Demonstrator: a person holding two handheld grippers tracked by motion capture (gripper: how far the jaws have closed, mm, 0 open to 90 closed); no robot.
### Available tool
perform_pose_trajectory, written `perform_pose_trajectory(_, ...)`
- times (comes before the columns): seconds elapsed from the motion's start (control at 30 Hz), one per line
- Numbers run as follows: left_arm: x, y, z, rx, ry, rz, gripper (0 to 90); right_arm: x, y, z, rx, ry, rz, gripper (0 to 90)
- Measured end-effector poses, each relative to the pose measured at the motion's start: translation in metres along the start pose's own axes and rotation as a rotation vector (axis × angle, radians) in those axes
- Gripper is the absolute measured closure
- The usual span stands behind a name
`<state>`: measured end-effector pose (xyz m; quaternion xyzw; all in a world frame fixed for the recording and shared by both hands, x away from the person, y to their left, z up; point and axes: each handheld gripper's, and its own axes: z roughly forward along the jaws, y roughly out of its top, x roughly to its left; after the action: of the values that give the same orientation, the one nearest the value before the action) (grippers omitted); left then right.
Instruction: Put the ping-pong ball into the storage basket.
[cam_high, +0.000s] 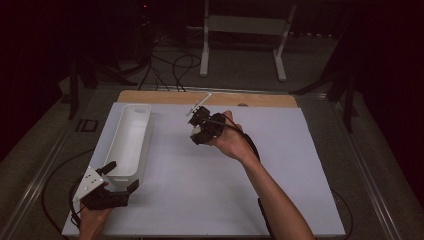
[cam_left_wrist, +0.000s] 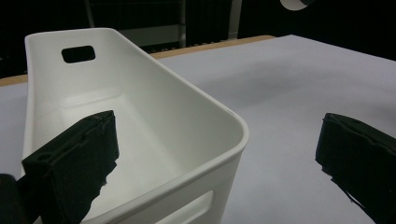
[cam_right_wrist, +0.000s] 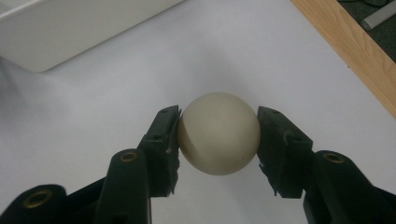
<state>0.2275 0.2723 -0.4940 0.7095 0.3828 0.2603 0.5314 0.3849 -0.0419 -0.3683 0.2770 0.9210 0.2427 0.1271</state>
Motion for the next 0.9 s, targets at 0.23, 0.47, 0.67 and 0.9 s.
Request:
perform_pose_trajectory(0.23, 0.0, 0.0, 0.0, 0.002, 0.001, 0.003, 0.0, 0.004, 0.004, 0.001, -0.004, 0.013, -0.015, 50.4)
perform_pose_trajectory(0.47, 0.0, 0.0, 0.0, 0.006, 0.003, 0.008, 0.0, 0.008, 0.009, 0.002, -0.016, 0.023, -0.018, 50.4)
perform_pose_trajectory(0.67, -0.001, 0.0, 0.0, 0.007, 0.003, 0.009, 0.0, 0.01, 0.012, 0.003, -0.019, 0.026, -0.027, 50.4)
perform_pose_trajectory(0.9, -0.001, 0.0, 0.0, 0.007, 0.002, 0.009, 0.0, 0.013, 0.015, 0.004, -0.026, 0.033, -0.033, 50.5)
